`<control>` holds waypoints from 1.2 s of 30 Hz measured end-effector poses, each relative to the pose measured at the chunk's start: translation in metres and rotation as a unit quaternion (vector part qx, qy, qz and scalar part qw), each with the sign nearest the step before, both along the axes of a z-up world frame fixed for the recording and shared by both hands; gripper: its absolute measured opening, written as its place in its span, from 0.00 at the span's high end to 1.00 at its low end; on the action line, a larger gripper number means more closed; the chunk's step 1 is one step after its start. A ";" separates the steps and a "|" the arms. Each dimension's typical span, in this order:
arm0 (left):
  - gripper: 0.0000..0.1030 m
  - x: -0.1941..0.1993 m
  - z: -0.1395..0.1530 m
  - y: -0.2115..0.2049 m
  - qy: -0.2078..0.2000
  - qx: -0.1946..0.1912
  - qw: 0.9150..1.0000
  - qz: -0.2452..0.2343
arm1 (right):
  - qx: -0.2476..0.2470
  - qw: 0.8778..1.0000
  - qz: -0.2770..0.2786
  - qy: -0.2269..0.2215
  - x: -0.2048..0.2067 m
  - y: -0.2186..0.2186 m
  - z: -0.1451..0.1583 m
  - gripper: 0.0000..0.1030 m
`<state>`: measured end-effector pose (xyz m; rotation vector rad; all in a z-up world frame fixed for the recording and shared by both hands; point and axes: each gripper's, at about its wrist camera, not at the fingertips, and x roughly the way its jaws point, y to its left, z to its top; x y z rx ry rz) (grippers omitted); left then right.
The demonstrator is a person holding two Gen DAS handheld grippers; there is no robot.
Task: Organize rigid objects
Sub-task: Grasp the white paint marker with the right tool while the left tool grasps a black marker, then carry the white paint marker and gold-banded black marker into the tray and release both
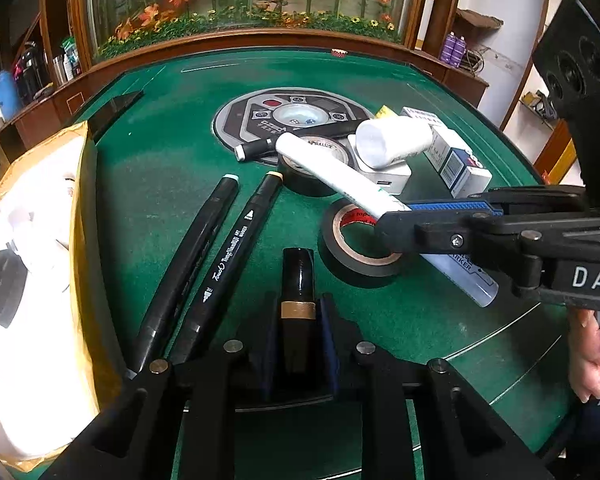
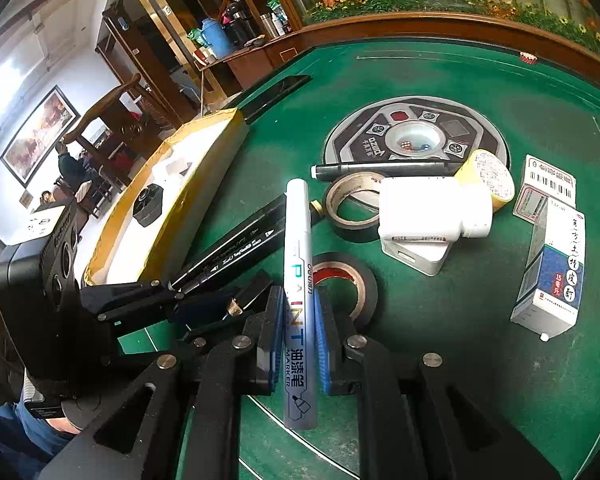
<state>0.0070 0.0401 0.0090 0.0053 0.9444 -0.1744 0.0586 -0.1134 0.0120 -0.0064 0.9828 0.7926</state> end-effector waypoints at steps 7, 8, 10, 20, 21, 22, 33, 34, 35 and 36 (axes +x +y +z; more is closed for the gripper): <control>0.60 0.000 -0.001 -0.012 0.000 0.017 1.000 -0.018 | 0.003 1.000 0.006 -0.004 -0.003 0.002 0.001 0.87; 0.60 0.000 -0.001 -0.013 -0.001 0.019 1.000 -0.018 | 0.003 1.000 0.006 -0.003 -0.002 0.002 0.001 0.87; 0.60 0.000 -0.001 -0.011 0.000 0.010 1.000 -0.016 | 0.003 1.000 0.006 -0.004 -0.002 0.002 0.001 0.87; 0.80 -0.002 0.001 -0.006 -0.004 -0.007 1.000 -0.004 | 0.003 1.000 -0.019 -0.011 0.003 -0.004 0.003 0.87; 0.81 -0.003 0.002 -0.007 -0.007 -0.008 1.000 -0.005 | 0.004 1.000 -0.022 -0.011 0.003 -0.005 0.003 0.87; 0.81 -0.004 0.002 -0.007 -0.008 -0.009 1.000 -0.006 | 0.005 1.000 -0.027 -0.010 0.005 -0.007 0.003 0.87; 0.81 -0.012 0.019 -0.002 -0.029 -0.032 0.999 -0.003 | 0.012 0.999 -0.042 -0.003 0.008 -0.013 0.002 0.87; 0.81 -0.012 0.021 -0.001 -0.031 -0.034 0.999 -0.002 | 0.013 0.999 -0.042 -0.002 0.008 -0.013 0.002 0.87; 0.81 -0.013 0.023 0.000 -0.035 -0.037 0.999 -0.002 | 0.014 0.999 -0.043 -0.002 0.008 -0.014 0.002 0.87; 0.81 -0.015 0.026 0.001 -0.038 -0.038 0.999 -0.002 | 0.014 0.999 -0.044 -0.001 0.008 -0.014 0.002 0.87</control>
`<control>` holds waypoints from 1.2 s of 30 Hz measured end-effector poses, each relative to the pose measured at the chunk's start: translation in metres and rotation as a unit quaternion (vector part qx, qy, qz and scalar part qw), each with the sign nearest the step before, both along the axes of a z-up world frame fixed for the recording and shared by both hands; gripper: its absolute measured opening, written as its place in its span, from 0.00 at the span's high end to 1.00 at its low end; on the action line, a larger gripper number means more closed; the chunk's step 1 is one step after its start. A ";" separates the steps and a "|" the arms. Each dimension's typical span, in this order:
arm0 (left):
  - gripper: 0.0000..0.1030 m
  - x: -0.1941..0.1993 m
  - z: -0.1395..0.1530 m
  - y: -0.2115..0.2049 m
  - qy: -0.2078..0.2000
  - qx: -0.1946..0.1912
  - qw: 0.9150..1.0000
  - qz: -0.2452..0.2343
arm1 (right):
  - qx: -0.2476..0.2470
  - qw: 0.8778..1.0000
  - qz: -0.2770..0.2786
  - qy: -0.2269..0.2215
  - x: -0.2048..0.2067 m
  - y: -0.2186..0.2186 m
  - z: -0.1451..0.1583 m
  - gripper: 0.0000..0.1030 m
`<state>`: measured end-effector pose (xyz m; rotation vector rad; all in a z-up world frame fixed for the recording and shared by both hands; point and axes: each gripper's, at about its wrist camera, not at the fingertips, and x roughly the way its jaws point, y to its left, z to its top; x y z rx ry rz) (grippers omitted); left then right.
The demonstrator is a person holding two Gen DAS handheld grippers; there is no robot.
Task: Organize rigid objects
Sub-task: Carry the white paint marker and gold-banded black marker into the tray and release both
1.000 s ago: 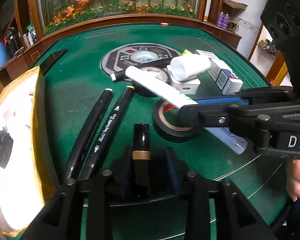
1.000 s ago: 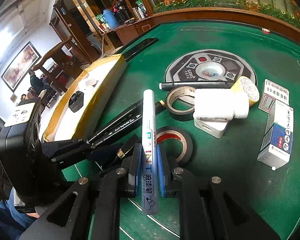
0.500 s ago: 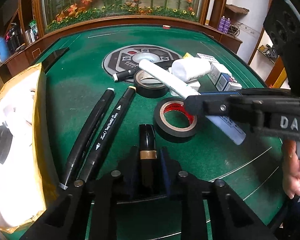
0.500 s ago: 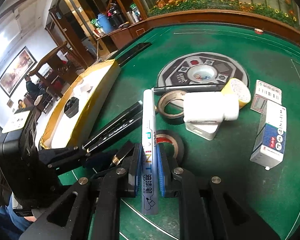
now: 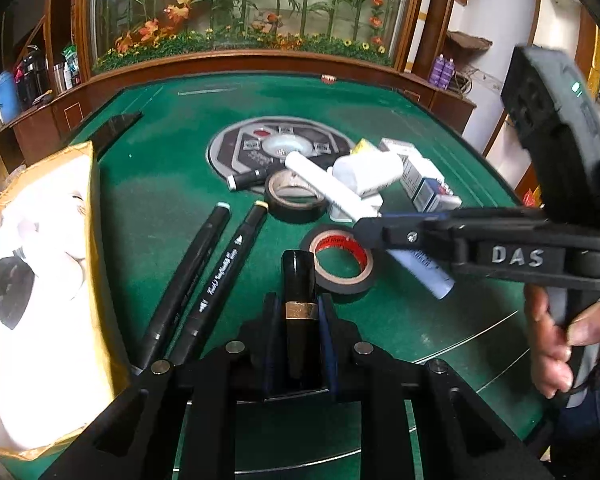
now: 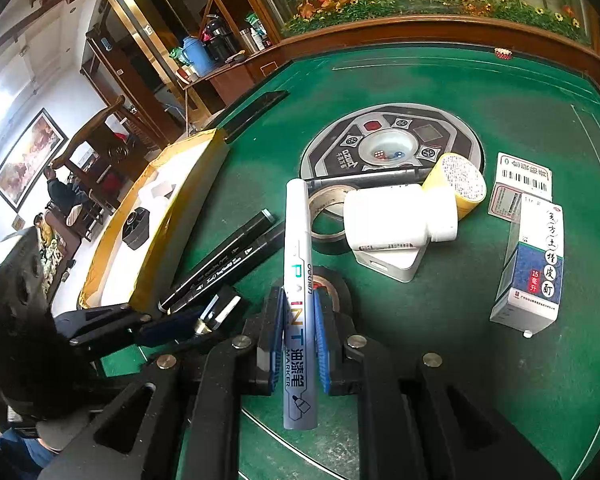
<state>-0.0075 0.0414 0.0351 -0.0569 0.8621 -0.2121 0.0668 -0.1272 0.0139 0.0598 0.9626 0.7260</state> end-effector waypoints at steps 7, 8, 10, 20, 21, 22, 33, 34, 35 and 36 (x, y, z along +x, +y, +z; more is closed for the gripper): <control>0.81 -0.012 0.022 0.020 -0.029 -0.024 0.999 0.017 | 0.014 1.000 -0.003 0.003 -0.001 -0.001 0.002 0.87; 0.81 -0.014 0.025 0.025 -0.034 -0.025 0.999 0.022 | 0.017 1.000 -0.002 0.004 -0.002 -0.001 0.003 0.87; 0.81 -0.018 0.032 0.038 -0.044 -0.028 0.998 0.035 | 0.024 1.000 0.004 0.004 -0.004 0.002 0.005 0.87; 0.81 -0.037 0.040 0.124 -0.068 -0.050 0.987 0.137 | 0.071 0.997 0.039 0.014 -0.020 0.042 0.017 0.86; 0.81 -0.039 0.039 0.132 -0.068 -0.049 0.985 0.148 | 0.074 0.996 0.046 0.015 -0.023 0.051 0.019 0.86; 0.81 -0.040 0.036 0.142 -0.067 -0.049 0.984 0.160 | 0.078 0.995 0.053 0.016 -0.025 0.061 0.022 0.86; 0.81 -0.042 0.003 0.193 -0.042 -0.044 0.970 0.234 | 0.084 0.989 0.122 0.028 -0.036 0.173 0.032 0.86; 0.81 -0.044 0.000 0.197 -0.041 -0.043 0.970 0.236 | 0.083 0.988 0.123 0.030 -0.036 0.181 0.030 0.86; 0.81 -0.045 -0.002 0.199 -0.039 -0.047 0.969 0.238 | 0.077 0.989 0.125 0.033 -0.034 0.190 0.026 0.86; 0.81 -0.045 -0.005 0.201 -0.035 -0.050 0.969 0.239 | 0.071 0.989 0.126 0.039 -0.034 0.198 0.022 0.86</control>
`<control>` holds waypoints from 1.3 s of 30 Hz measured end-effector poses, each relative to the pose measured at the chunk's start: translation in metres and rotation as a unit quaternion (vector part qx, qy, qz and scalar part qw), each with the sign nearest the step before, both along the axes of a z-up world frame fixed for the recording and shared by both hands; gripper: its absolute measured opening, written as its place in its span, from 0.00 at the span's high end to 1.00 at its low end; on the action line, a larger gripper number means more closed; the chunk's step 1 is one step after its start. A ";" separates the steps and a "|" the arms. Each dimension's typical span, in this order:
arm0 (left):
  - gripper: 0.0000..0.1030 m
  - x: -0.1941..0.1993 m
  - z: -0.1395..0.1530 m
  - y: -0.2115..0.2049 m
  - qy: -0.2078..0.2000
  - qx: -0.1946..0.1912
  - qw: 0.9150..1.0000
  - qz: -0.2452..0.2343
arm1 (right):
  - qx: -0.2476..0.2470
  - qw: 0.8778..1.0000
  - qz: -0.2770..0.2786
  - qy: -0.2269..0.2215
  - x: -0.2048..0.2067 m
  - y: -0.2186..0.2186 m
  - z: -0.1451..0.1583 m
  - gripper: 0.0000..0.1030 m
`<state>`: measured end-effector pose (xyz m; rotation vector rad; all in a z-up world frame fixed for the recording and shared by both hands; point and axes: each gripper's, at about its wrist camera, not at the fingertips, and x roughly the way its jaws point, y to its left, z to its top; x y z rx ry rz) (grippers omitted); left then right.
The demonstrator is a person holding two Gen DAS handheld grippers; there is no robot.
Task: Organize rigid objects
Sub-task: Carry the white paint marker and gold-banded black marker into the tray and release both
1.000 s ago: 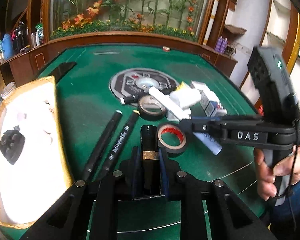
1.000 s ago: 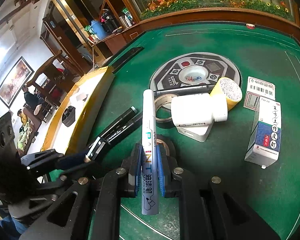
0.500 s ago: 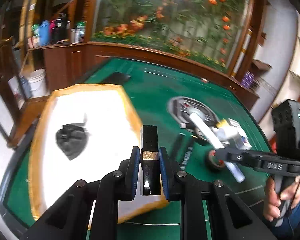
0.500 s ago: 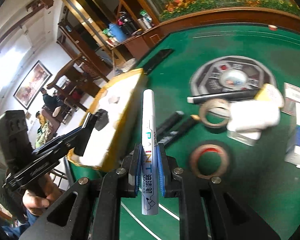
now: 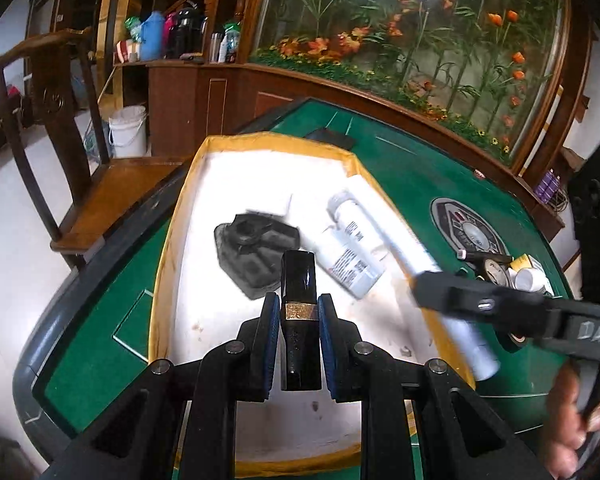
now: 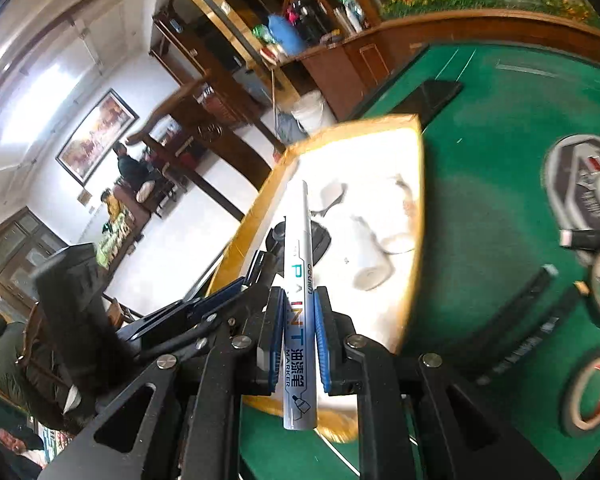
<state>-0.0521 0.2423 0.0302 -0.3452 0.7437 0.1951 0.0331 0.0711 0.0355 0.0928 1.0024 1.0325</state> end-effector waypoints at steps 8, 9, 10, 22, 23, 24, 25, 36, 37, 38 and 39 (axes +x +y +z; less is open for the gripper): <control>0.80 0.003 -0.014 0.007 0.020 0.004 1.000 0.009 | -0.048 0.999 0.007 -0.004 -0.007 0.031 -0.027 0.86; 0.80 0.002 -0.014 0.006 0.021 0.004 1.000 0.008 | -0.049 0.999 0.008 -0.006 -0.009 0.032 -0.028 0.86; 0.80 0.001 -0.014 0.005 0.021 0.004 1.000 0.008 | -0.052 0.999 0.009 -0.009 -0.010 0.033 -0.028 0.86; 0.80 -0.004 -0.018 0.004 0.032 0.011 0.999 0.012 | -0.100 0.992 0.044 -0.071 -0.030 0.044 -0.031 0.86; 0.79 -0.004 -0.018 0.003 0.032 0.012 0.999 0.010 | -0.099 0.992 0.045 -0.070 -0.031 0.043 -0.031 0.85; 0.77 -0.004 -0.016 0.003 0.032 0.013 0.999 0.011 | -0.097 0.992 0.045 -0.067 -0.030 0.042 -0.031 0.85; 0.74 -0.005 -0.015 0.003 0.031 0.014 0.999 0.012 | -0.096 0.992 0.046 -0.064 -0.030 0.041 -0.031 0.84; 0.44 -0.013 0.008 -0.010 0.008 0.036 0.999 -0.002 | -0.017 0.999 -0.014 -0.034 0.000 -0.013 -0.001 0.79; 0.43 -0.013 0.010 -0.011 0.005 0.036 0.999 -0.005 | -0.013 0.999 -0.031 -0.028 0.009 -0.021 0.001 0.79; 0.43 -0.014 0.011 -0.014 0.003 0.038 0.999 -0.008 | -0.017 0.998 -0.051 -0.021 0.020 -0.030 0.000 0.79; 0.43 -0.014 0.012 -0.016 0.001 0.039 0.999 -0.011 | -0.027 0.997 -0.074 -0.007 0.033 -0.039 -0.004 0.79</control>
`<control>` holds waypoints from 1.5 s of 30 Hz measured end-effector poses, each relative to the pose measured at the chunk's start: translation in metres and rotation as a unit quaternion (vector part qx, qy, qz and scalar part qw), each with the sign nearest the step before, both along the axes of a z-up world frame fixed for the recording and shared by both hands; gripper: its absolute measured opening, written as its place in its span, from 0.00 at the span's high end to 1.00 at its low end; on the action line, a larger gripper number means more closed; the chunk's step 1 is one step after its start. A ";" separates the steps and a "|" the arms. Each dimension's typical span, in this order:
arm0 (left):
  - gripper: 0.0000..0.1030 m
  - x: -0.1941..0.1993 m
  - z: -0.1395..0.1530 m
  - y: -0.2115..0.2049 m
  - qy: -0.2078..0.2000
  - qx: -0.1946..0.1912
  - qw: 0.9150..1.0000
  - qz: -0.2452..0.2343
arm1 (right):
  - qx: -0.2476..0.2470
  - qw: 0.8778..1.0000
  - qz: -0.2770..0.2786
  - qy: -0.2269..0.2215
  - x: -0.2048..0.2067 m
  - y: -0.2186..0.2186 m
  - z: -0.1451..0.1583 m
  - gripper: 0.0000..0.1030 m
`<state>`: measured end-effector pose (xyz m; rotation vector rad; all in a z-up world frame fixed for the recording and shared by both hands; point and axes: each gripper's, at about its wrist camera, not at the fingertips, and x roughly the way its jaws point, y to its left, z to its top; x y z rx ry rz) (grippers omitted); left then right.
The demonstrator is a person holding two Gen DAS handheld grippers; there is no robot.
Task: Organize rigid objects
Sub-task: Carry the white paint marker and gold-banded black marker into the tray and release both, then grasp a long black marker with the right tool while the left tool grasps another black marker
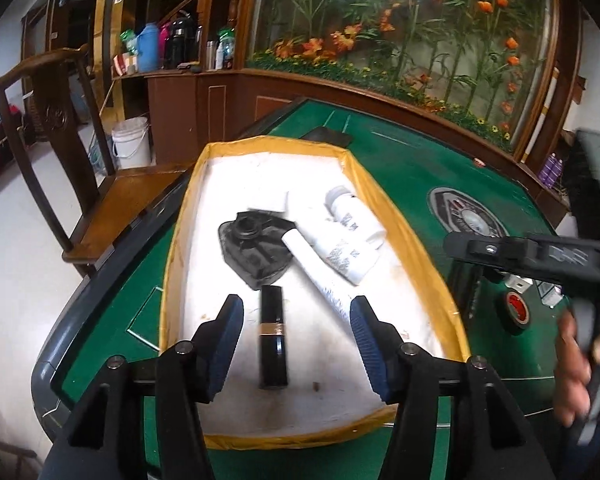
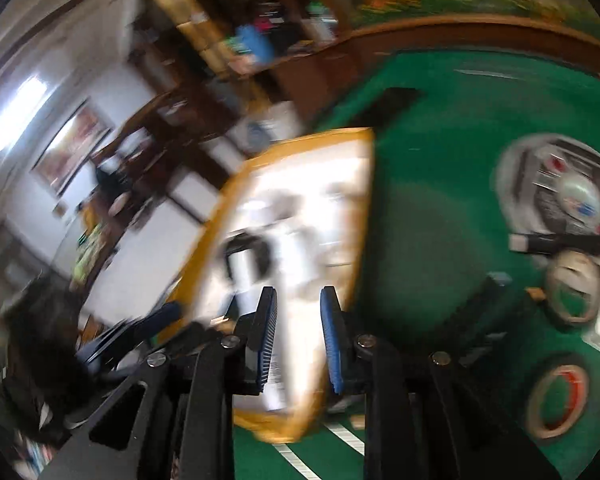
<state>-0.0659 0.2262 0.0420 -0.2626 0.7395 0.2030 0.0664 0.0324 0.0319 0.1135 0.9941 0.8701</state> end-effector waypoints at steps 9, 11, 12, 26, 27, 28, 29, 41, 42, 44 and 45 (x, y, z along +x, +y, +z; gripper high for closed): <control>0.43 0.001 0.008 -0.024 -0.004 0.013 0.999 -0.036 | -0.086 0.996 0.010 0.037 0.033 -0.002 -0.041 0.79; 0.43 0.002 0.009 -0.029 -0.002 0.015 0.999 -0.042 | -0.113 0.993 0.035 0.021 0.024 0.006 -0.041 0.79; 0.43 0.002 0.010 -0.032 -0.002 0.016 0.999 -0.048 | -0.128 0.991 0.047 0.010 0.018 0.008 -0.042 0.79; 0.38 0.032 0.015 -0.137 0.033 -0.061 0.971 -0.227 | -0.047 0.998 0.009 -0.047 -0.008 -0.143 -0.008 0.79; 0.38 0.038 0.011 -0.144 0.043 -0.078 0.969 -0.231 | -0.034 0.998 -0.020 -0.047 -0.001 -0.161 -0.006 0.79; 0.38 0.046 0.005 -0.150 0.053 -0.097 0.968 -0.227 | -0.027 0.998 -0.043 -0.045 0.005 -0.173 -0.005 0.79; 0.38 0.052 0.000 -0.155 0.066 -0.112 0.966 -0.225 | -0.027 0.997 -0.067 -0.042 0.010 -0.182 -0.007 0.79; 0.42 0.095 -0.030 -0.191 0.125 -0.142 0.963 -0.190 | 0.009 0.995 -0.097 -0.009 0.013 -0.205 -0.009 0.77; 0.44 0.095 -0.029 -0.194 0.124 -0.119 0.966 -0.192 | 0.008 0.995 -0.095 -0.011 0.012 -0.204 -0.008 0.77; 0.55 0.093 -0.028 -0.196 0.124 -0.087 0.968 -0.198 | 0.008 0.996 -0.091 -0.011 0.011 -0.203 -0.008 0.77; 0.55 0.092 -0.028 -0.194 0.120 -0.081 0.969 -0.202 | 0.007 0.996 -0.087 -0.011 0.011 -0.201 -0.008 0.77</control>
